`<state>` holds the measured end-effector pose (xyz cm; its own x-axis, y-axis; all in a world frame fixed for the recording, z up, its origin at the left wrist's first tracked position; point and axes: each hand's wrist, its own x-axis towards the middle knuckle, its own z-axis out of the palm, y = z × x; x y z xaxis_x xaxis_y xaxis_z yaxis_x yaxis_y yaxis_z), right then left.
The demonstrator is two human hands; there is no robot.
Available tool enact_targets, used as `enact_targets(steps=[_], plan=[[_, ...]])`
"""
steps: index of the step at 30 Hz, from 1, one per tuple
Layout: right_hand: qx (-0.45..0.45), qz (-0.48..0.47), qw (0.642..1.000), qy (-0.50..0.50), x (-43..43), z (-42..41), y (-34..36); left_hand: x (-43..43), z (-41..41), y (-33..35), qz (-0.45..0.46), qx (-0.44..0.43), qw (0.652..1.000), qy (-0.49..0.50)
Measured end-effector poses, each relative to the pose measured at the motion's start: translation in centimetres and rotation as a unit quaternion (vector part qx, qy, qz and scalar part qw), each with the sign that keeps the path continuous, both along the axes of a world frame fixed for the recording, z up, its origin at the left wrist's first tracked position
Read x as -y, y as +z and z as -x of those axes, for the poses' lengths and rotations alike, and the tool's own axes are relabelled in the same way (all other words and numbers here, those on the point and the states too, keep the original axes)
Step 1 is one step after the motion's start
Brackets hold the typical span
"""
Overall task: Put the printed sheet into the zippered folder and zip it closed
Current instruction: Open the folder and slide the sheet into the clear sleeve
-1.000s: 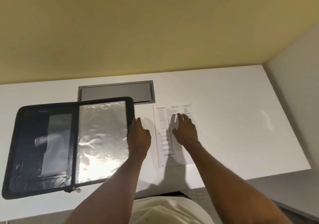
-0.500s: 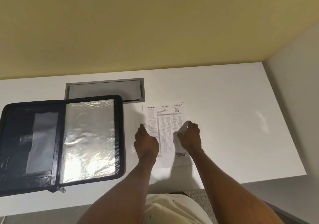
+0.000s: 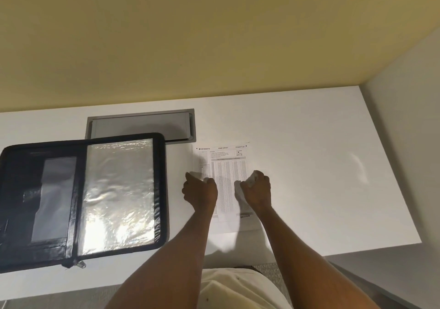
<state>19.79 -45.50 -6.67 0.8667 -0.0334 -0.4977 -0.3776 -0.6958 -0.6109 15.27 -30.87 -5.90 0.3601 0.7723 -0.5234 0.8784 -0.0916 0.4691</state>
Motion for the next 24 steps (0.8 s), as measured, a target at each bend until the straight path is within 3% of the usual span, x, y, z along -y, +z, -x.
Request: enact_targets(steps=[4,7,12,21,24], plan=[[-0.002,-0.013,1.0,0.013,0.3,-0.5,0.0,-0.7,-0.6,0.2,0.06,-0.002,0.996,0.064],[-0.007,-0.022,1.0,0.019,0.6,-0.5,0.2,-1.7,-0.1,-0.8,0.098,0.022,0.994,0.042],[0.003,-0.046,0.999,0.013,0.8,-0.4,0.3,-3.1,1.7,-1.7,0.169,0.117,0.978,0.039],[0.002,-0.072,0.997,0.014,1.6,-1.2,0.5,-6.9,3.4,-0.6,0.357,0.211,0.907,0.074],[-0.043,-0.149,0.988,-0.021,2.3,-1.9,1.1,-9.0,3.5,0.2,0.396,0.225,0.889,0.05]])
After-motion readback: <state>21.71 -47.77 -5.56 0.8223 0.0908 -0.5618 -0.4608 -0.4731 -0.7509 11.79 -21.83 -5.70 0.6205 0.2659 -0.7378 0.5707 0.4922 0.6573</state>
